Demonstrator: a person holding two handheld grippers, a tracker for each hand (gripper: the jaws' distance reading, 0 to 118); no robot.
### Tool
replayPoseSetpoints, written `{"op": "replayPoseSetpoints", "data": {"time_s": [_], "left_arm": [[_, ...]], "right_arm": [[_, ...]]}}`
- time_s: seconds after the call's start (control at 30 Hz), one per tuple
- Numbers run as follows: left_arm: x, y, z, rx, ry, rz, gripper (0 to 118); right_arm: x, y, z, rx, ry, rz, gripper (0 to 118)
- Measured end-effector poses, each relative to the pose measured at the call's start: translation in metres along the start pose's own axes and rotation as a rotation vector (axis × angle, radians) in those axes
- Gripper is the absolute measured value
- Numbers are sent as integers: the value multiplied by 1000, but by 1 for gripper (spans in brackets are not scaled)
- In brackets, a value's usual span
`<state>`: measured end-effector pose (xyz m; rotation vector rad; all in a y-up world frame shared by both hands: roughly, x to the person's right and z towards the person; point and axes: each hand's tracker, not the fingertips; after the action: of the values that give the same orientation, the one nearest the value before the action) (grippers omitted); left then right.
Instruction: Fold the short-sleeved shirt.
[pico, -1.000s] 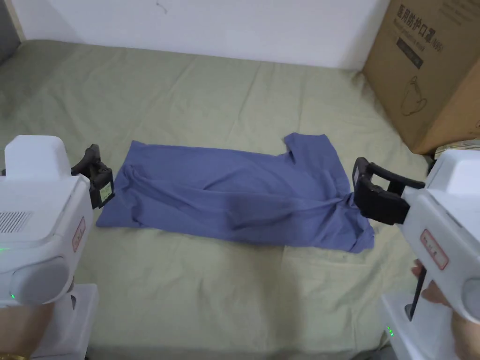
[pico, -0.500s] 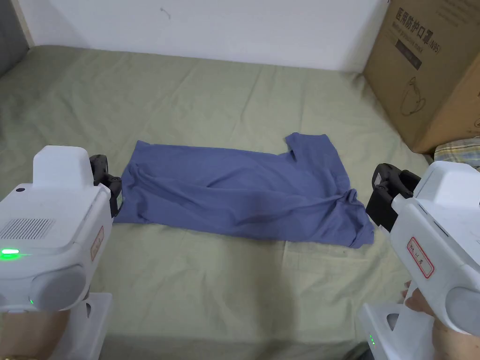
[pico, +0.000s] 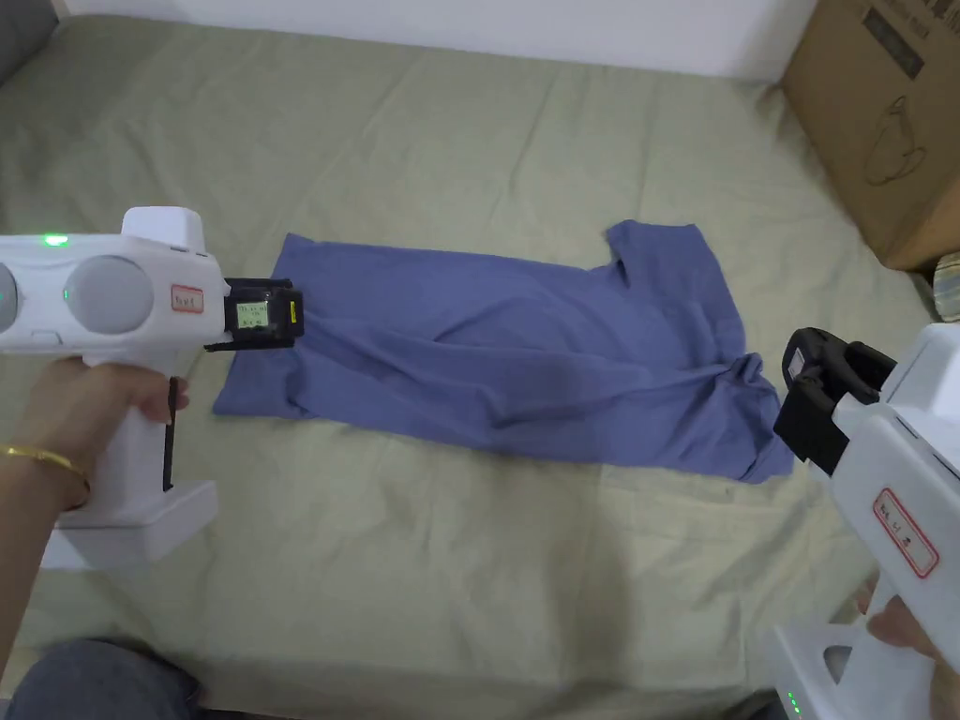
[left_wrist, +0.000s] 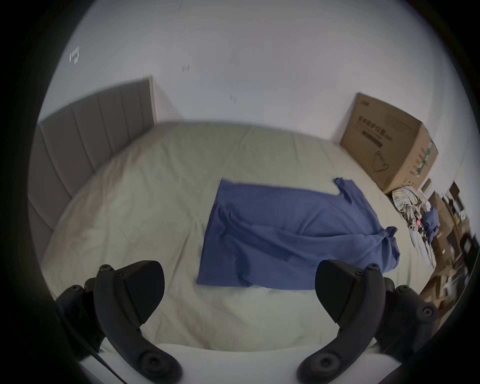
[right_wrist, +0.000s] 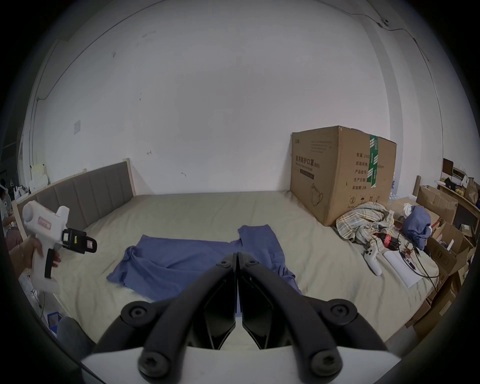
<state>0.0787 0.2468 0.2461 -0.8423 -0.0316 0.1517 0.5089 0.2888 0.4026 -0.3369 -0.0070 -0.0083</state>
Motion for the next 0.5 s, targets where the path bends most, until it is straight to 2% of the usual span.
{"op": "replayPoseSetpoints", "data": {"time_s": [0.13,0.23,0.27,0.33,0.37,0.43,0.47,0.5], "left_arm": [[-19,5,-61,-200,80,38,118],[-25,-1,-100,-322,141,-32,117],[-27,-4,-109,-337,155,-38,112],[-31,-7,-122,-352,157,-29,97],[-32,-9,-126,-354,159,1,83],[-33,-12,-133,-366,142,30,65],[-35,-13,-135,-380,127,46,44],[-35,-14,-138,-397,106,54,34]], "right_arm": [[-1,-8,-15,-50,-18,-2,0],[0,-14,-26,-90,-33,6,0],[0,-15,-30,-105,-38,13,0],[1,-16,-36,-123,-49,19,0],[1,-17,-38,-125,-52,18,0],[5,-17,-43,-137,-63,20,0],[5,-17,-46,-139,-69,25,0],[5,-17,-48,-141,-74,31,0]]}}
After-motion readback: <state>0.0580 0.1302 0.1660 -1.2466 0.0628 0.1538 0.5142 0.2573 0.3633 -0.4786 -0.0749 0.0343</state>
